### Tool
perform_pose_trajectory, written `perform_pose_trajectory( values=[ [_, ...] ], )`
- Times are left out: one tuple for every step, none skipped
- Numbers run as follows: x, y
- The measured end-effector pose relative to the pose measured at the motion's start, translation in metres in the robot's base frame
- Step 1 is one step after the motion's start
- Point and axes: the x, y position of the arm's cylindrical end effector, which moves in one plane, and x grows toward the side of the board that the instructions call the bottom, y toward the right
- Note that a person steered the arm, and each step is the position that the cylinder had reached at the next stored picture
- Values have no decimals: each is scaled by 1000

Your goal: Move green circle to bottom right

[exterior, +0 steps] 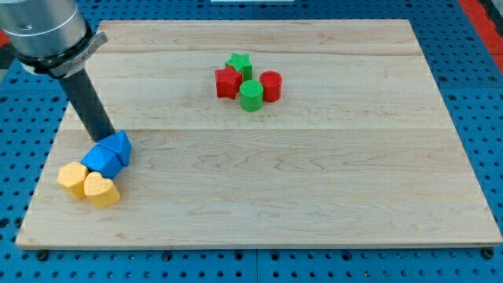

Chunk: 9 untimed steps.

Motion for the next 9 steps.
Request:
perform_pose_trajectory(
  values=[
    [-4, 0],
    [-15, 0],
    [-25, 0],
    [-51, 1],
    [-54, 56],
    [-55, 137],
    [-73, 162],
    [-94, 171],
    [-98, 212]
  ],
)
